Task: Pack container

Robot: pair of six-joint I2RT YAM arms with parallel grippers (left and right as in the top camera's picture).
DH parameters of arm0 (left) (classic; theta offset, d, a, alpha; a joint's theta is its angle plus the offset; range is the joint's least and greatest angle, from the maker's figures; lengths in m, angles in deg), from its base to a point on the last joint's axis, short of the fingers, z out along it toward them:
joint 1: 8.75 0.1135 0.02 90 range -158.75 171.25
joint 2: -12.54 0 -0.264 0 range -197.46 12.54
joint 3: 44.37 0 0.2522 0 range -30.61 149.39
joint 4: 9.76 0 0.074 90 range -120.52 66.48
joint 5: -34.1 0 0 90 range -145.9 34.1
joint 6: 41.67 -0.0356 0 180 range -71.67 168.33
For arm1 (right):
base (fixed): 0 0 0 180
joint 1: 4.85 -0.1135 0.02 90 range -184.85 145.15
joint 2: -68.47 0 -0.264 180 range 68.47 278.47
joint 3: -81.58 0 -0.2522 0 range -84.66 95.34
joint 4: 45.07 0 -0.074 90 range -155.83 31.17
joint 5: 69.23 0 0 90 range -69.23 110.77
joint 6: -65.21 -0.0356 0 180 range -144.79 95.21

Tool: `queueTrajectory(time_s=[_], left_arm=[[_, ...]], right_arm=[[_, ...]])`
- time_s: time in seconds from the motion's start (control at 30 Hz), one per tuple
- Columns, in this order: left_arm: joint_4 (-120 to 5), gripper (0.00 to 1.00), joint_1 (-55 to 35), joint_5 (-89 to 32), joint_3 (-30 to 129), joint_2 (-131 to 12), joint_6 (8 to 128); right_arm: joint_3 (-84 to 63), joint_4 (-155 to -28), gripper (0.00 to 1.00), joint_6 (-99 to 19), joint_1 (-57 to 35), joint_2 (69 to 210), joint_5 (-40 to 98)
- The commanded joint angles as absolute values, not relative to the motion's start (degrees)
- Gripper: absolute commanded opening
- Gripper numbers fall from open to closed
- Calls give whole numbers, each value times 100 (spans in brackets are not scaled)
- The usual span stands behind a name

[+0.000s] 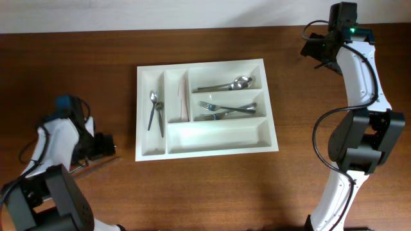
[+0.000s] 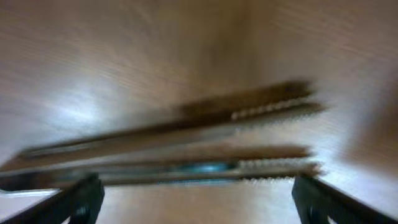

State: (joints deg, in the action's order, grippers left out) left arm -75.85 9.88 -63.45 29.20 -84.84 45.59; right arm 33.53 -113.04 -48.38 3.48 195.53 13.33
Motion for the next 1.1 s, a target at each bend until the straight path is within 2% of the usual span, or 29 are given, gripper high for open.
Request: queueTrajectory(time_s=[0.0,0.53,0.63,0.8,1.07], left_arm=[[-7170,99,1016,-6634,2297,-8386,4202],[-6608,100,1016,-6778,2115,-8386,4222],[-6551,90,1016,-6776,2115,-8386,4222],[-6466,66,1016,-6778,2115,-8386,4222],[-6302,35,1016,-6778,2115,-8386,4222]], right_arm=[[3445,-11304,99,-4845,353,19625,1322],[3445,-11304,99,-4845,351,19625,1322],[3445,-11304,99,-4845,351,19625,1322],[3445,-11304,99,-4845,351,19625,1322],[3445,-11304,99,-4845,351,19625,1322]])
